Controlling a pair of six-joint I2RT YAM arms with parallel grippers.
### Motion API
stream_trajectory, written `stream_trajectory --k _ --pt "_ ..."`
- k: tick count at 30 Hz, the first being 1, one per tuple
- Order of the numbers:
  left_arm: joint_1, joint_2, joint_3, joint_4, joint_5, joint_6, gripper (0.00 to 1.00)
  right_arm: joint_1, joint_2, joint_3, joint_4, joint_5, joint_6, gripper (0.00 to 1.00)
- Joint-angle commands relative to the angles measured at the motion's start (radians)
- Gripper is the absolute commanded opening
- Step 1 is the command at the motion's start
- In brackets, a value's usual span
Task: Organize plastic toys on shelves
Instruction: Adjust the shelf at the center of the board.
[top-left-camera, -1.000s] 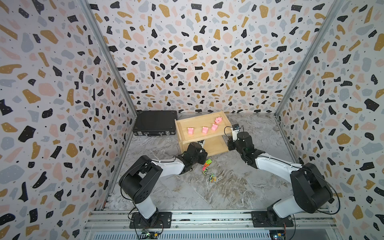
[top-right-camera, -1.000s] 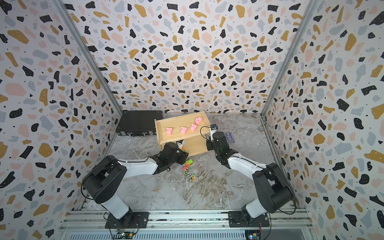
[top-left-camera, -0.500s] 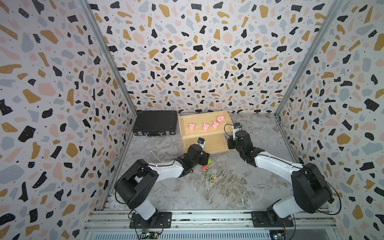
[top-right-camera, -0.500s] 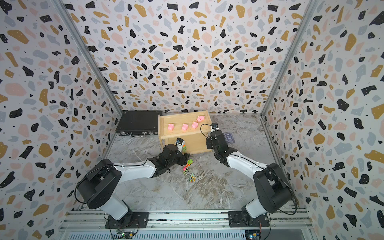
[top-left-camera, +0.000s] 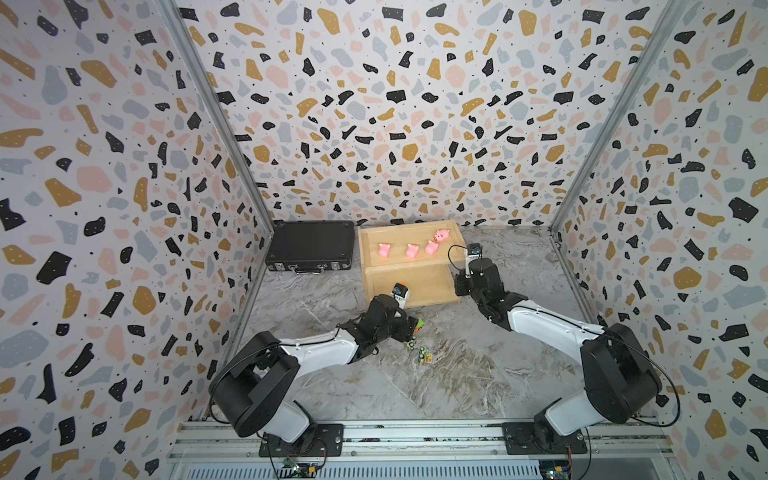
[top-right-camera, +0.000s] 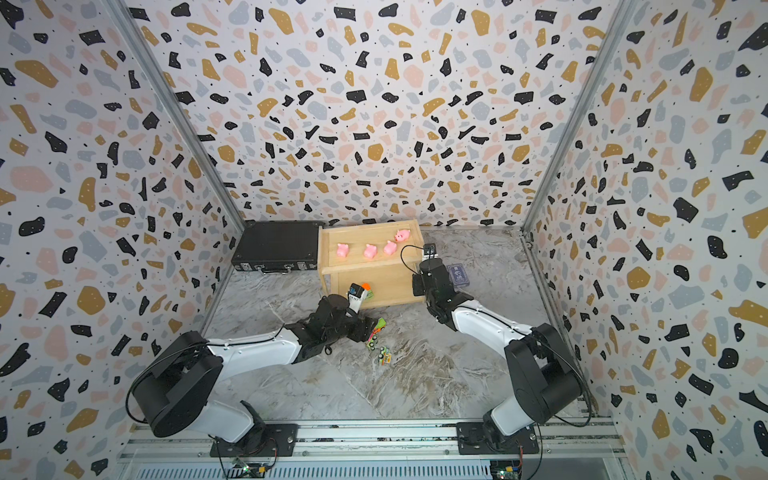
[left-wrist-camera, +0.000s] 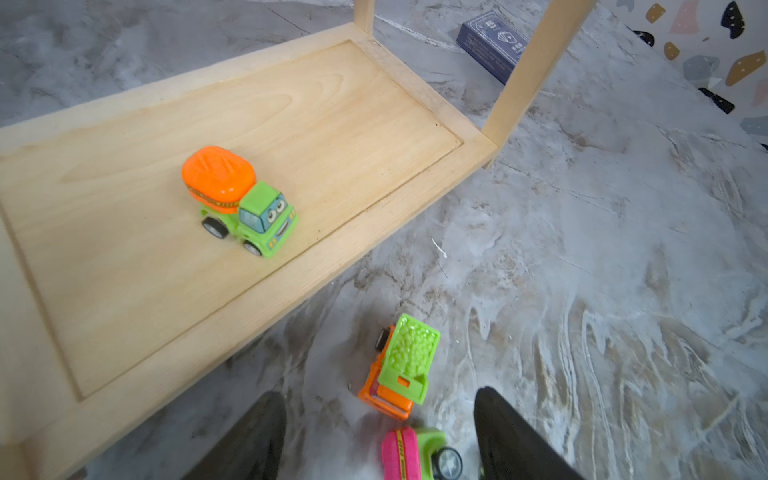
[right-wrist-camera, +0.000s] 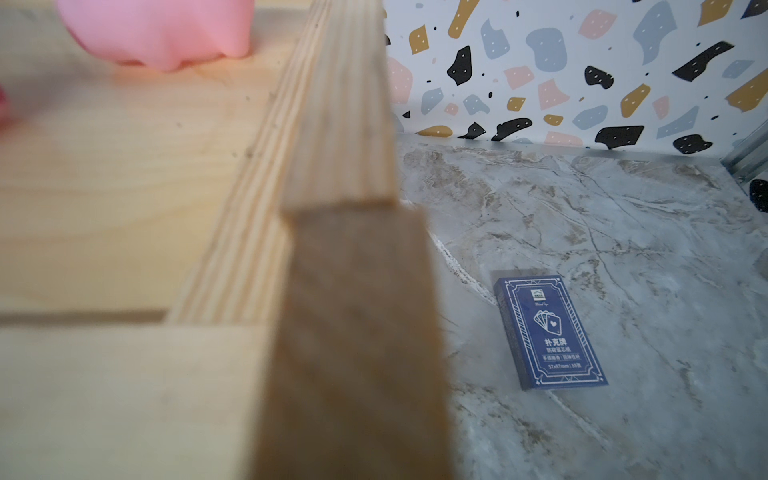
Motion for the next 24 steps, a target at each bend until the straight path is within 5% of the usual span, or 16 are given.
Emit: stream_trajectory --k 1,3,7,11,18,24 --pt "-0.006 -0.076 -0.037 -0.026 0.053 0.030 0.76 -0.003 0.015 -0.011 -0.091 -0.008 0.075 0.00" --pt "-0.007 -0.129 -0.061 -0.039 0.069 0.046 0.76 -0.002 0.012 -0.028 -0.072 -0.014 0.075 0.06" --pt "-0.007 -0.263 -0.100 -0.091 0.048 0.060 0.80 -0.004 -0.017 -0.061 -0.057 -0.027 0.071 0.44" --pt "-0.002 -0.400 -0.126 -0.142 -0.019 0.060 0.84 -0.005 -0.098 -0.111 -0.054 -0.020 0.050 0.61" --pt "0.012 -0.505 -0.142 -0.235 -0.049 0.026 0.83 -0.018 -0.292 -0.211 -0.127 -0.055 0.013 0.69" --pt "0.045 -0.615 -0.162 -0.336 -0.086 -0.027 0.83 -0.023 -0.401 -0.216 -0.338 -0.361 -0.085 0.70"
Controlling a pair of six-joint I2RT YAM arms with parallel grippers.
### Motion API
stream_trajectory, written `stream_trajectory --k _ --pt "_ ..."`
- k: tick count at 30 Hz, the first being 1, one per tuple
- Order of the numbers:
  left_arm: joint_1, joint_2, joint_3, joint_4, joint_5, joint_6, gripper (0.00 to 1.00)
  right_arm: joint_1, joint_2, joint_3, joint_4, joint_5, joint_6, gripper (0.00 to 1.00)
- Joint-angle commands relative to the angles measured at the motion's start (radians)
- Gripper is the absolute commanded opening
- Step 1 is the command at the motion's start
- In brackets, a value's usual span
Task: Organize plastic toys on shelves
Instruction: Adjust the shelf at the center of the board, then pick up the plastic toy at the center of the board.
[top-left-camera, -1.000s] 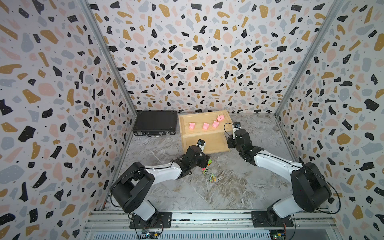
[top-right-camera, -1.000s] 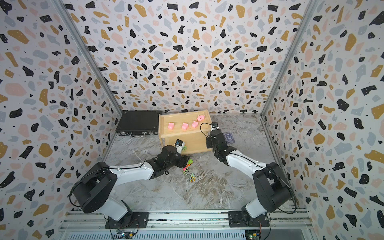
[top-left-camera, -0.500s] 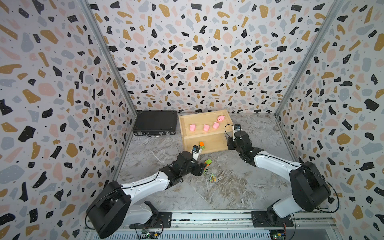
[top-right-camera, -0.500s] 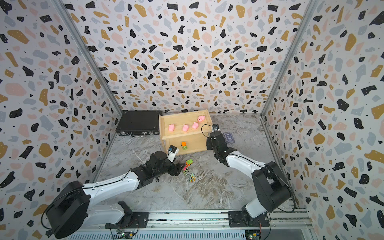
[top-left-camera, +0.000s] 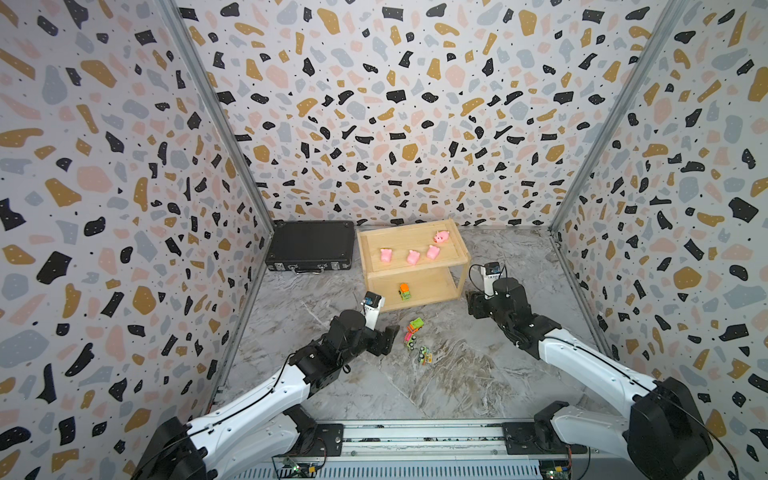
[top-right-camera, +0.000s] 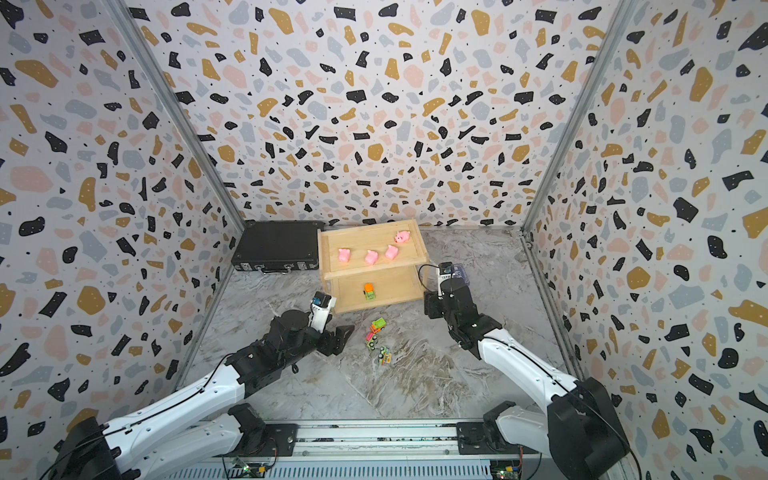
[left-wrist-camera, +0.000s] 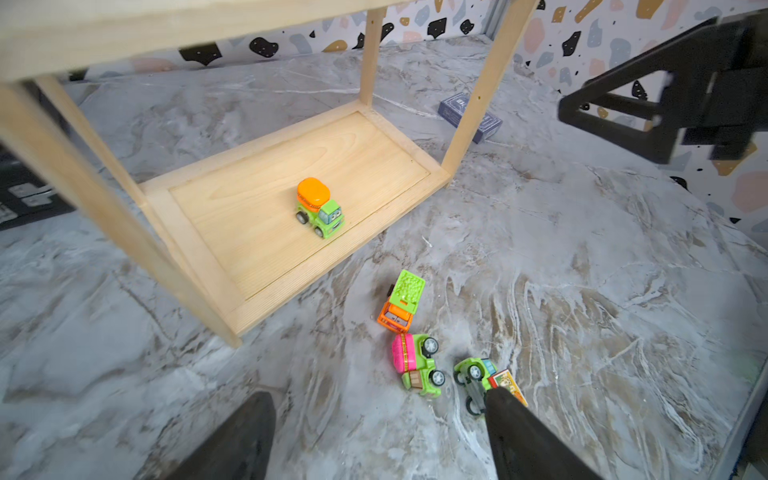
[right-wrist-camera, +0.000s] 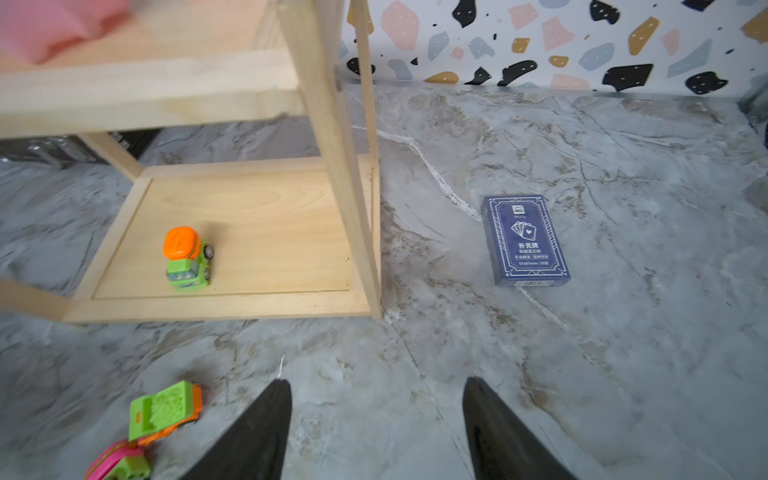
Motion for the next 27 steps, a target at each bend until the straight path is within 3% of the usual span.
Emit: stream_trajectory --k 1,5,7,15,27 --pt "0.023 -0.071 -0.022 -0.064 -0.037 -0.030 0.83 0.001 -0.032 0.004 -0.172 -0.272 -0.075 0.70" --pt "0.042 -0.135 -0.037 -0.115 -0.045 -0.028 0.84 0.008 0.015 -0.003 -0.230 -0.554 -0.063 0.67" --pt "0.042 -0.147 -0.050 -0.111 -0.030 -0.032 0.84 0.034 0.051 -0.009 -0.232 -0.592 -0.045 0.66" --pt "0.042 -0.144 -0.078 -0.108 -0.006 -0.085 0.84 0.172 0.134 -0.014 -0.161 -0.514 0.084 0.67" --pt "0.043 -0.141 -0.094 -0.108 -0.030 -0.094 0.84 0.382 0.276 0.078 -0.194 -0.267 0.245 0.70"
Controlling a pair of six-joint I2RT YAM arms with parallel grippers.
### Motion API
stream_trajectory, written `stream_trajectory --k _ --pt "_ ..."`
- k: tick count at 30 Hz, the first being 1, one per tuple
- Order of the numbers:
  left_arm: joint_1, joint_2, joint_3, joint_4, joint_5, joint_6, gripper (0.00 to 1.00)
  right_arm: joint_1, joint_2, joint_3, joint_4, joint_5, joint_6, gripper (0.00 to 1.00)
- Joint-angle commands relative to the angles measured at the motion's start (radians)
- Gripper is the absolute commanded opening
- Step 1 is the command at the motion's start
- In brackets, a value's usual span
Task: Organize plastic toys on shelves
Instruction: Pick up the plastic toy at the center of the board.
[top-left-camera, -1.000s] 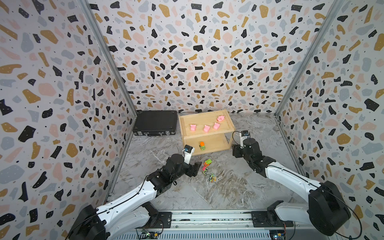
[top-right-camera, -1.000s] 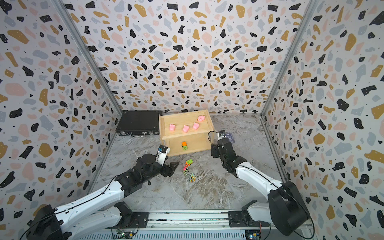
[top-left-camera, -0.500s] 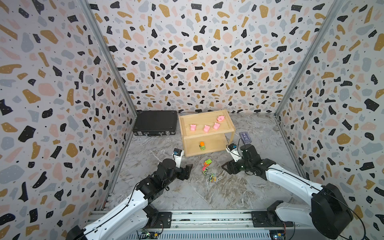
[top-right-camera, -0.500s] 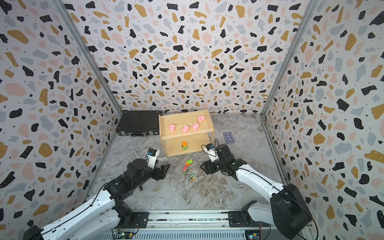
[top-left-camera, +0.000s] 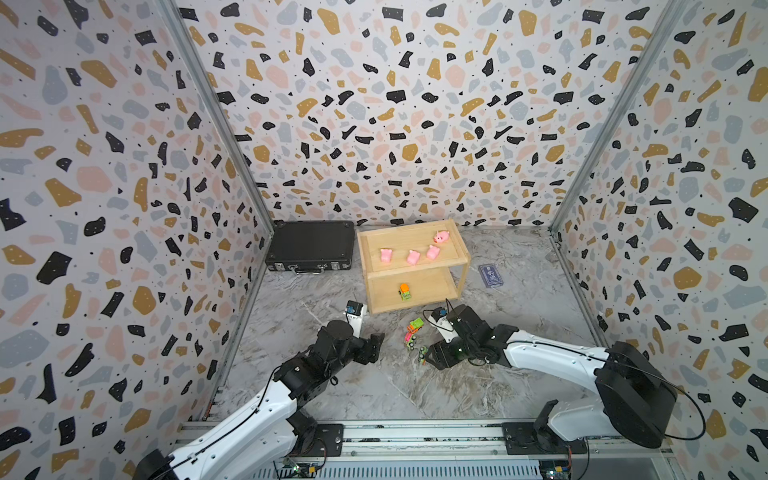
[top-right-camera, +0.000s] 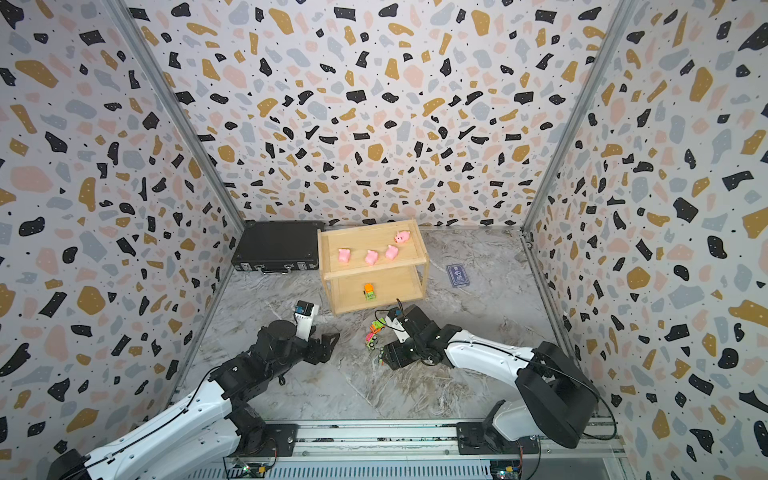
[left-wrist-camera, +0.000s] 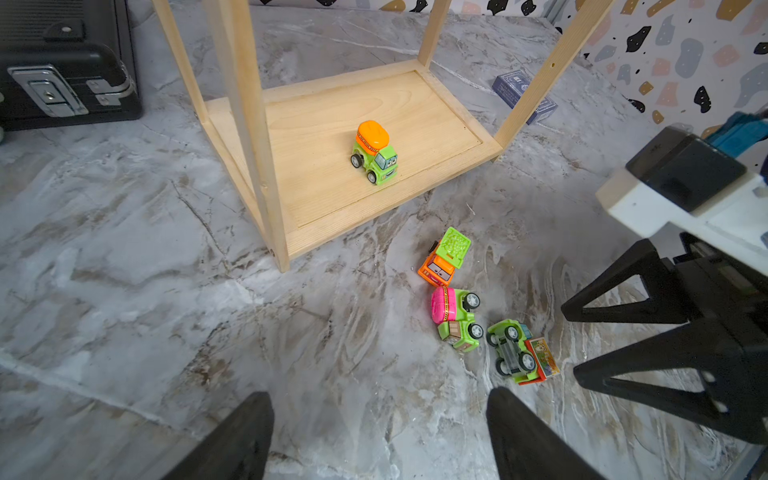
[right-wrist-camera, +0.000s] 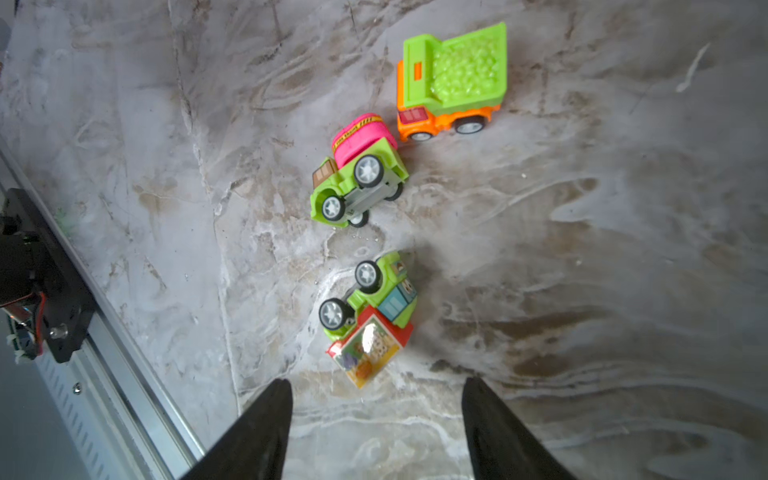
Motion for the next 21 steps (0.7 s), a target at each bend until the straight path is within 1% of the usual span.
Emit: stream_trajectory --k 1,4,9,13,16,21 --pt "0.003 -0.003 -0.018 0.018 -0.011 -0.009 0.84 0.042 0.030 0.059 -0.023 0.111 0.073 0.70" --pt "0.004 -0.006 -0.018 0.016 -0.013 -0.007 0.84 0.065 0.075 0.090 -0.042 0.159 0.105 0.70" --pt "0.005 -0.011 -0.020 0.011 -0.016 -0.001 0.85 0.124 0.151 0.155 -0.106 0.278 0.133 0.70" --pt "0.004 -0.014 -0.020 0.010 -0.015 -0.001 0.85 0.151 0.209 0.189 -0.145 0.341 0.144 0.64" --pt "0.005 -0.019 -0.020 0.006 -0.015 -0.003 0.85 0.164 0.224 0.194 -0.156 0.372 0.145 0.52" --pt "0.005 -0.019 -0.017 0.009 -0.013 -0.008 0.85 0.166 0.197 0.164 -0.131 0.416 0.132 0.31"
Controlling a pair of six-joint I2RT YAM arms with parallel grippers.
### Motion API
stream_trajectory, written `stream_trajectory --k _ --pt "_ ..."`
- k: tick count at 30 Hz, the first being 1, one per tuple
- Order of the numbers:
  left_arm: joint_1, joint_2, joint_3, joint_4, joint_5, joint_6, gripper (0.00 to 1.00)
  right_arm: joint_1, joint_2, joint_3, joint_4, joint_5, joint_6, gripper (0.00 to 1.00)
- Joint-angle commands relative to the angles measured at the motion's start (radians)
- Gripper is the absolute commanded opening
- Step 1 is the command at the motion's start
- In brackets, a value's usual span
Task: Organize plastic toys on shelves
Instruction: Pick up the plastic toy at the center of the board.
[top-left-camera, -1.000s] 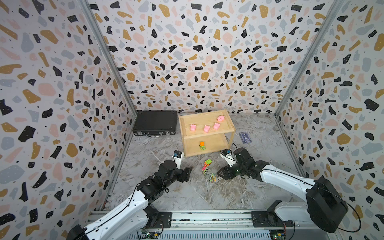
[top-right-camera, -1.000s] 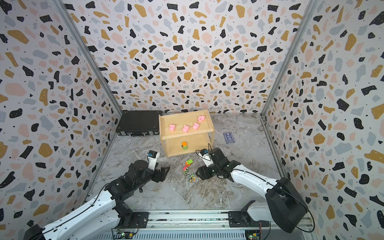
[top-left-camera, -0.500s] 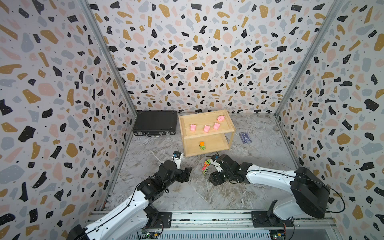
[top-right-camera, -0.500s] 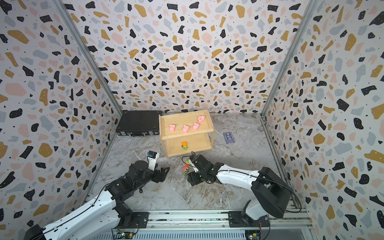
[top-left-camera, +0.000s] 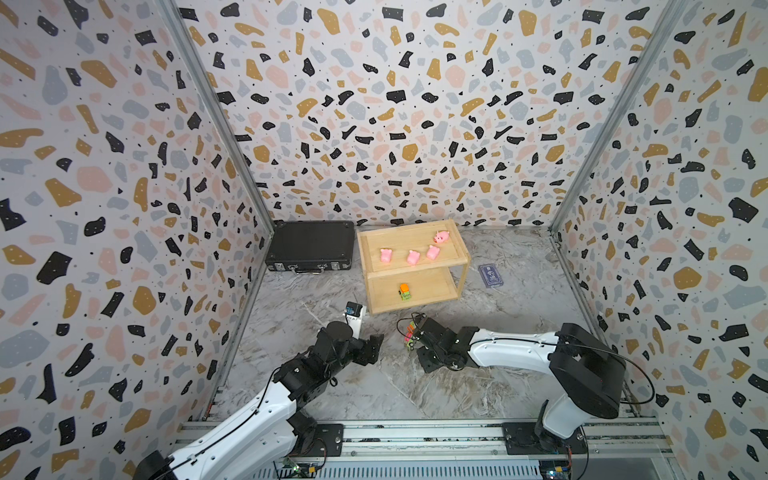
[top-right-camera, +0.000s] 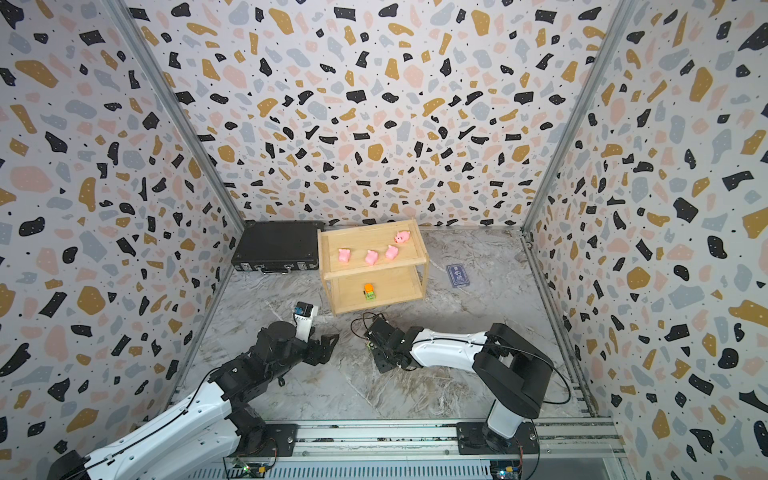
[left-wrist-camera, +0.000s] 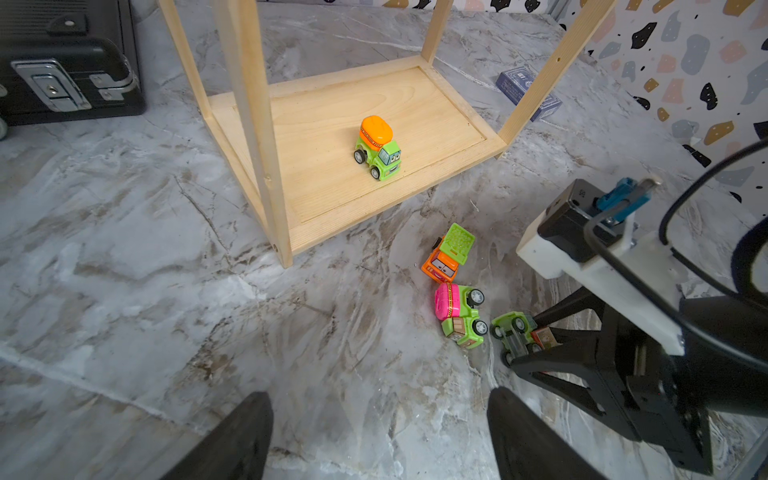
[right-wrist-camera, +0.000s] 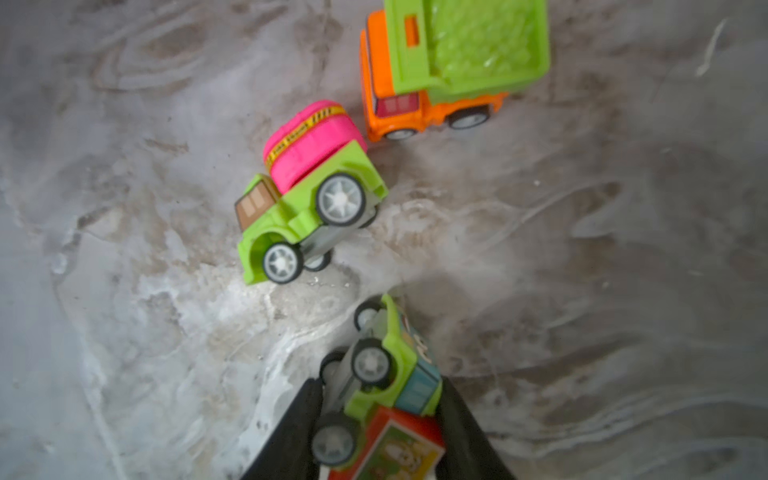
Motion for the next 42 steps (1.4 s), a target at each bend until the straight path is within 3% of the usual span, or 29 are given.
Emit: stream_trajectory --k 1,5,8,13,17,25,32,36,42 --pt "0.005 -0.009 -0.004 0.011 -0.005 -0.011 0.85 0.001 -0.043 -0.010 -0.020 0.077 -0.013 0.29" --pt "0.005 0.009 0.009 0.023 0.037 -0.063 0.88 0.001 -0.121 -0.059 0.042 0.138 -0.099 0.25" --pt "0.010 0.061 0.050 0.029 0.113 -0.139 0.89 0.001 -0.213 -0.111 0.134 0.148 -0.241 0.25" --pt "0.017 0.191 0.161 0.049 0.296 -0.290 0.89 0.001 -0.357 -0.226 0.331 0.073 -0.582 0.24" --pt "0.017 0.233 0.218 0.123 0.403 -0.377 0.86 0.001 -0.428 -0.268 0.394 -0.015 -0.755 0.24" --pt "0.009 0.271 0.217 0.233 0.445 -0.458 0.87 0.001 -0.512 -0.315 0.527 -0.099 -0.880 0.19" --pt "-0.043 0.342 0.221 0.319 0.490 -0.461 0.85 0.001 -0.502 -0.281 0.510 -0.123 -0.888 0.18" --pt "-0.054 0.364 0.220 0.331 0.496 -0.456 0.76 0.001 -0.495 -0.273 0.497 -0.109 -0.887 0.18" --pt "-0.069 0.377 0.206 0.323 0.480 -0.431 0.74 0.001 -0.500 -0.272 0.492 -0.091 -0.874 0.18"
